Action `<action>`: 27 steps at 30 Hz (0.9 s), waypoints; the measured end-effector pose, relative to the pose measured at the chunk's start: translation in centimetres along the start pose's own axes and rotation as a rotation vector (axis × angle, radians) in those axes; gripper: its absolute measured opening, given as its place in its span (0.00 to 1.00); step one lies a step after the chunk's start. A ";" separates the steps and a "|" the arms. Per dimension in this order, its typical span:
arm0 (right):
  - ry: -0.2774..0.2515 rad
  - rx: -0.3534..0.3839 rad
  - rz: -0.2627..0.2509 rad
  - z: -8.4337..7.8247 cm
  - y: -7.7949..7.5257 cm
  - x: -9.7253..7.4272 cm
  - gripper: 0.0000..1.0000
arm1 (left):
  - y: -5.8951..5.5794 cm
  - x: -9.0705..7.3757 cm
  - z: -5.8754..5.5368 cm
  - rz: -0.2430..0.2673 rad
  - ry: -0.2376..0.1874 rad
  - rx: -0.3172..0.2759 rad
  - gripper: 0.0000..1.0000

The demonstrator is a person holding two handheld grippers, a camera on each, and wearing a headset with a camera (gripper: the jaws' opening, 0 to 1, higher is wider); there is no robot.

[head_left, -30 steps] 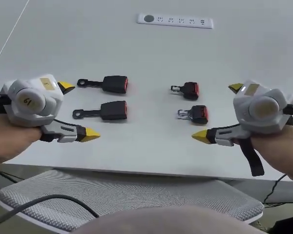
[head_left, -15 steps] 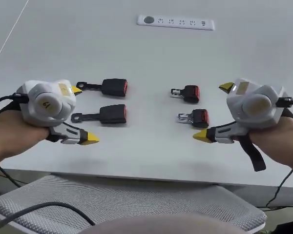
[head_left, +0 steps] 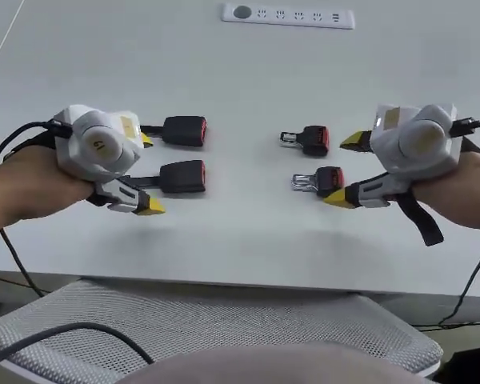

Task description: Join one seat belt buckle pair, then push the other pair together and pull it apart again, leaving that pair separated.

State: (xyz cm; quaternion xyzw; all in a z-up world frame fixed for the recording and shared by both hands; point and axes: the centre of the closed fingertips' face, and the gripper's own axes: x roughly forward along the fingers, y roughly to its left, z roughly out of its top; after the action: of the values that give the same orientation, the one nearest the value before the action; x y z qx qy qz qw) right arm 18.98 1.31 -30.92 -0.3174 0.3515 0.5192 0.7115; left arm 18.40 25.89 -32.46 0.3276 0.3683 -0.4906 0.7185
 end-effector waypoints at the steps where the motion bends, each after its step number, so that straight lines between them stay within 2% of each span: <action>1: 0.007 -0.002 0.013 -0.2 0.0 0.1 0.50 | -0.1 0.3 0.0 -0.014 0.004 0.004 0.64; 7: 0.037 -0.005 0.037 -1.3 -0.7 1.0 0.47 | -0.2 1.3 0.6 -0.057 -0.005 0.008 0.55; 12: 0.066 -0.019 0.078 -2.1 -0.8 1.8 0.45 | 0.2 1.9 0.5 -0.071 0.017 0.019 0.47; 15: 0.083 -0.029 0.096 -2.5 -0.8 2.3 0.44 | 0.4 2.0 0.4 -0.077 0.027 0.019 0.46; 19: 0.096 -0.040 0.129 -2.7 -0.3 2.8 0.40 | 0.6 2.4 0.1 -0.086 0.045 0.041 0.40; 22: 0.114 -0.055 0.130 -3.0 -0.6 3.2 0.40 | 0.1 2.8 0.2 -0.116 0.053 0.058 0.39; 25: 0.123 -0.061 0.129 -3.2 -1.0 3.4 0.41 | -0.1 3.1 -0.3 -0.122 0.082 0.134 0.38; 27: 0.129 -0.056 0.135 -3.3 -1.0 3.6 0.41 | 0.0 3.2 -0.2 -0.121 0.083 0.125 0.36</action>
State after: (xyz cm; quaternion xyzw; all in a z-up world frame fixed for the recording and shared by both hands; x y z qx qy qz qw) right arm 20.18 0.16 -35.65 -0.3455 0.4025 0.5542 0.6415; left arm 19.19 24.55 -35.32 0.3693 0.3855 -0.5410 0.6499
